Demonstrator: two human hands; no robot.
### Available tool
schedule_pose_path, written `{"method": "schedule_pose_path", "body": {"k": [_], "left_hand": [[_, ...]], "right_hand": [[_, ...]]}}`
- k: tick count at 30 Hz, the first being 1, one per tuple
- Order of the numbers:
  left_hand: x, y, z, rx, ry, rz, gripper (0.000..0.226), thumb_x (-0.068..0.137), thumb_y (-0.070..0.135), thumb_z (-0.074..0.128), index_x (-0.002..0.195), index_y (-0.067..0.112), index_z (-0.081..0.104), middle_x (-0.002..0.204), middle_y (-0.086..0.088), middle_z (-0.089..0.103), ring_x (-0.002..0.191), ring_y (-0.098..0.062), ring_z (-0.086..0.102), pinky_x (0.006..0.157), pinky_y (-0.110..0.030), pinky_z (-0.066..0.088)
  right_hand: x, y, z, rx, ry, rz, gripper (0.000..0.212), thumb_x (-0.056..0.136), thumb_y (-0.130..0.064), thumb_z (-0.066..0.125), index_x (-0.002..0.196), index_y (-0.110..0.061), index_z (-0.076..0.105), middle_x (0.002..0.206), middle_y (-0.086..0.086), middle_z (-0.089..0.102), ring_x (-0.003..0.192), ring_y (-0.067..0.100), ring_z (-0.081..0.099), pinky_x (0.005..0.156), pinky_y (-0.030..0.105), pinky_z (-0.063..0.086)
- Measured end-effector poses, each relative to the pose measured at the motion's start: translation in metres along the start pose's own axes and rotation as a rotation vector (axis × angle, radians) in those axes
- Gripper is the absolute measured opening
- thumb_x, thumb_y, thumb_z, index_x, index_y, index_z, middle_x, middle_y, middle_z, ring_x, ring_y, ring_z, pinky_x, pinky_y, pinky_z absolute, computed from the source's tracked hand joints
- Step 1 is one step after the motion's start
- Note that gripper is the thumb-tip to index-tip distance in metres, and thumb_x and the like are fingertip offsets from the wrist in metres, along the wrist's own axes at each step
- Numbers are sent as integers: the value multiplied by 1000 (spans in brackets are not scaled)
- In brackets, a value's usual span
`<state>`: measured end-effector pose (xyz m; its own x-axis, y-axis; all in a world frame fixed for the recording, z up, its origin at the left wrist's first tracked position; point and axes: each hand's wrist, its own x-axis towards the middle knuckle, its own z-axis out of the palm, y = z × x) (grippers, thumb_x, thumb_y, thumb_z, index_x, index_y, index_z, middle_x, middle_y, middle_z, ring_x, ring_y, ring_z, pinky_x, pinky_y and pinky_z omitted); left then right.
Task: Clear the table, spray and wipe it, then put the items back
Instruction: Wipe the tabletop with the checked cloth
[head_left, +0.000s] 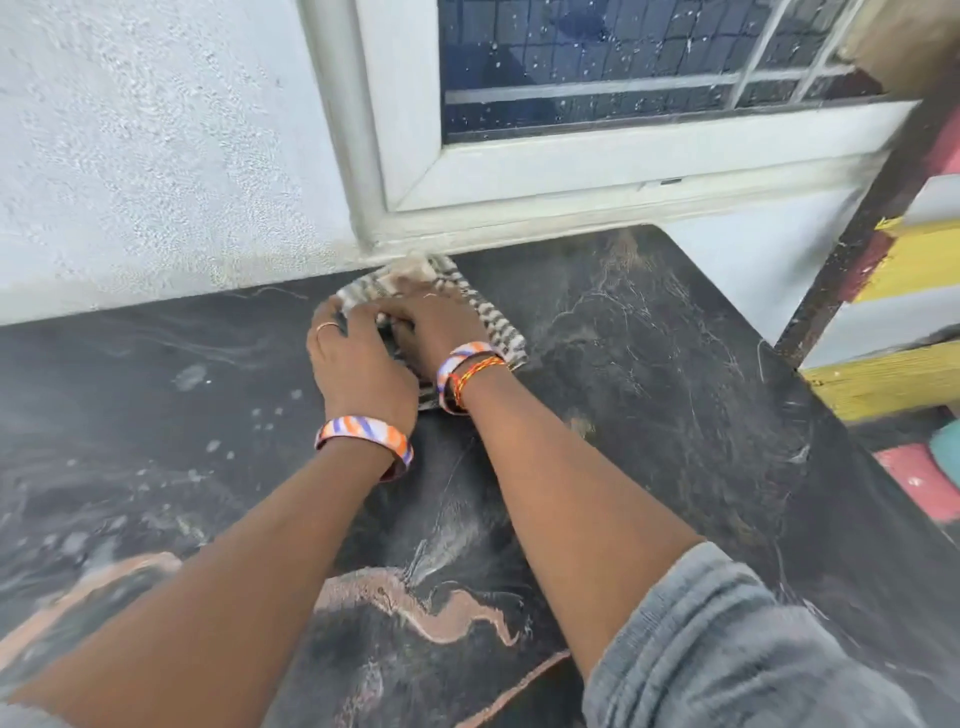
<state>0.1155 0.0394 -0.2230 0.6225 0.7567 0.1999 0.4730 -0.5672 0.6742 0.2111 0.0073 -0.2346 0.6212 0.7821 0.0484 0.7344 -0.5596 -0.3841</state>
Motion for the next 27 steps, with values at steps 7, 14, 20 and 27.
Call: {"method": "schedule_pose_path", "body": {"k": [7, 14, 20, 27], "left_hand": [[-26, 2, -29, 144, -247, 155, 45, 84, -1, 45, 128, 5, 48, 147, -20, 29, 138, -32, 24, 112, -33, 20], [-57, -1, -39, 133, -342, 238, 39, 87, 4, 44, 126, 7, 51, 148, -19, 29, 139, -31, 24, 112, -35, 22], [-75, 0, -50, 140, -293, 238, 43, 81, -6, 41, 122, 2, 53, 146, -22, 32, 139, -33, 23, 113, -37, 22], [-113, 6, -74, 223, -282, 319, 50, 79, -8, 45, 127, 4, 51, 146, -20, 34, 136, -36, 28, 109, -40, 28]], "right_hand": [[-94, 76, -42, -34, 154, 564, 46, 99, -25, 32, 142, -41, 33, 155, -2, 28, 144, 17, 21, 119, 41, 3], [-176, 83, -52, -64, 207, 825, 47, 98, -21, 33, 143, -35, 35, 156, 1, 26, 146, 19, 17, 120, 42, 6], [-168, -37, 9, -30, 29, 163, 46, 95, -22, 41, 141, -27, 41, 154, 0, 29, 145, 18, 20, 117, 38, 7], [-239, 13, -21, -6, 65, 409, 46, 98, -29, 35, 142, -40, 32, 156, -8, 24, 145, 9, 17, 118, 39, 2]]}}
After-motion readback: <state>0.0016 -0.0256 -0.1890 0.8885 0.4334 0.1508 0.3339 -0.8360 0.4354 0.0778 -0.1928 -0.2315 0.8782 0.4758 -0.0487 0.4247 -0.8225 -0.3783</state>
